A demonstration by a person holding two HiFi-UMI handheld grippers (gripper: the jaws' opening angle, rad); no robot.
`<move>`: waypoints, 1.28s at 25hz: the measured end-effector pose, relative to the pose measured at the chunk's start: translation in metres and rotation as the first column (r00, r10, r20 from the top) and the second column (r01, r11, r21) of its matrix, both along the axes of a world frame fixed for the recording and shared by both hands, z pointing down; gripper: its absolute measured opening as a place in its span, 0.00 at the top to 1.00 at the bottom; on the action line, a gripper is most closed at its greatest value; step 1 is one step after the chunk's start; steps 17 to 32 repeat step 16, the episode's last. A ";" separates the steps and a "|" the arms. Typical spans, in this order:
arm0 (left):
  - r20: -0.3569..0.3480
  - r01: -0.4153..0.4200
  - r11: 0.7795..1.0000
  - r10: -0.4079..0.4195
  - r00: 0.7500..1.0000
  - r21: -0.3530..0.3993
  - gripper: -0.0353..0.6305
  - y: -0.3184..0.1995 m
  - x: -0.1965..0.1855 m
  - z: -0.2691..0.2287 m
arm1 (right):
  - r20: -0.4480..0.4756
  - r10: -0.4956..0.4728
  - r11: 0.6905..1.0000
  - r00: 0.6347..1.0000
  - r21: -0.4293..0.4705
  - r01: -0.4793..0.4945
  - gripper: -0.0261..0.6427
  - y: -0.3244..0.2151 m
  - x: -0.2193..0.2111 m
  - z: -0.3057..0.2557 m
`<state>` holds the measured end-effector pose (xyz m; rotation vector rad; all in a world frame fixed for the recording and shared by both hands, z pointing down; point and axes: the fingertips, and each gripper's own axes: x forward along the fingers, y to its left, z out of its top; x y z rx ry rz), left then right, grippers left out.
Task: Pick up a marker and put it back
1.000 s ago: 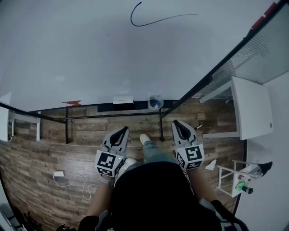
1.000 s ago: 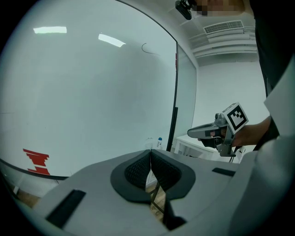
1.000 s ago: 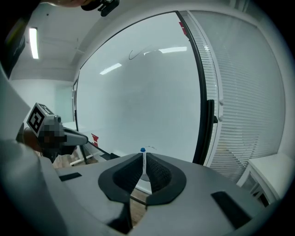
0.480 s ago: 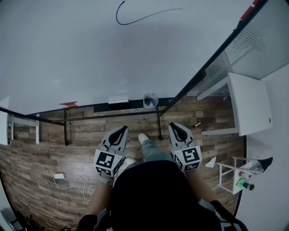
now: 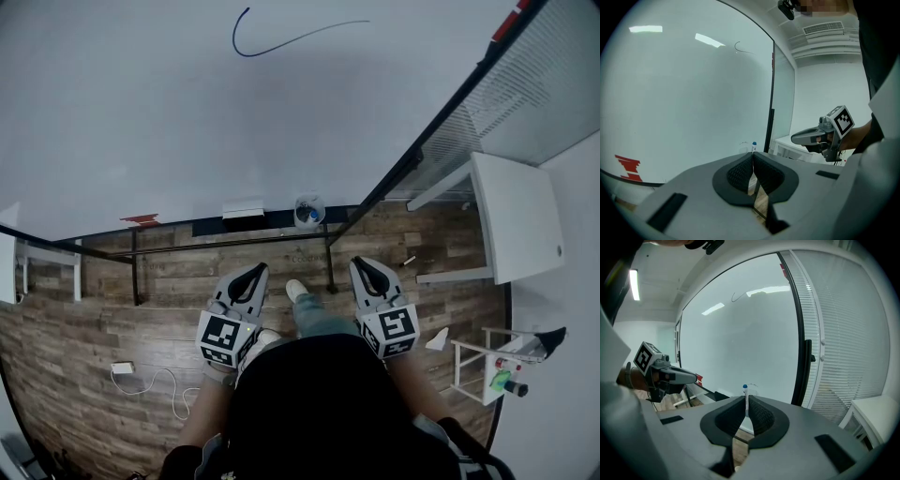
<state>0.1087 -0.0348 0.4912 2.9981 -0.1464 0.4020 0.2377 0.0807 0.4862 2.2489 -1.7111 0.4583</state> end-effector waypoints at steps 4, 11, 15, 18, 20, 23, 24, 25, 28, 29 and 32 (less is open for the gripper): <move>0.001 0.000 1.000 0.000 1.000 0.004 0.92 -0.001 0.001 0.000 | -0.001 -0.003 1.000 1.000 -0.002 0.003 0.89 0.000 0.002 0.001; 0.006 0.009 1.000 -0.009 1.000 -0.001 0.92 -0.004 -0.001 0.002 | 0.002 -0.011 1.000 1.000 -0.002 0.011 0.89 -0.005 0.000 0.001; 0.008 0.012 1.000 -0.012 1.000 0.000 0.92 -0.007 -0.001 0.002 | 0.002 -0.015 1.000 1.000 -0.005 0.015 0.89 -0.008 0.000 0.002; 0.008 0.013 1.000 -0.013 1.000 0.001 0.92 -0.008 -0.002 0.002 | 0.003 -0.016 1.000 1.000 -0.007 0.016 0.89 -0.009 0.000 0.002; 0.008 0.013 1.000 -0.013 1.000 0.001 0.92 -0.008 -0.002 0.002 | 0.003 -0.016 1.000 1.000 -0.007 0.016 0.89 -0.009 0.000 0.002; 0.008 0.013 1.000 -0.013 1.000 0.001 0.92 -0.008 -0.002 0.002 | 0.003 -0.016 1.000 1.000 -0.007 0.016 0.89 -0.009 0.000 0.002; 0.008 0.013 1.000 -0.013 1.000 0.001 0.92 -0.008 -0.002 0.002 | 0.003 -0.016 1.000 1.000 -0.007 0.016 0.89 -0.009 0.000 0.002; 0.008 0.013 1.000 -0.013 1.000 0.001 0.92 -0.008 -0.002 0.002 | 0.003 -0.016 1.000 1.000 -0.007 0.016 0.89 -0.009 0.000 0.002; 0.008 0.013 1.000 -0.013 1.000 0.001 0.92 -0.008 -0.002 0.002 | 0.003 -0.016 1.000 1.000 -0.007 0.016 0.89 -0.009 0.000 0.002; 0.008 0.013 1.000 -0.013 1.000 0.001 0.92 -0.008 -0.002 0.002 | 0.003 -0.016 1.000 1.000 -0.007 0.016 0.89 -0.009 0.000 0.002; 0.008 0.013 1.000 -0.013 1.000 0.001 0.92 -0.008 -0.002 0.002 | 0.003 -0.016 1.000 1.000 -0.007 0.016 0.89 -0.009 0.000 0.002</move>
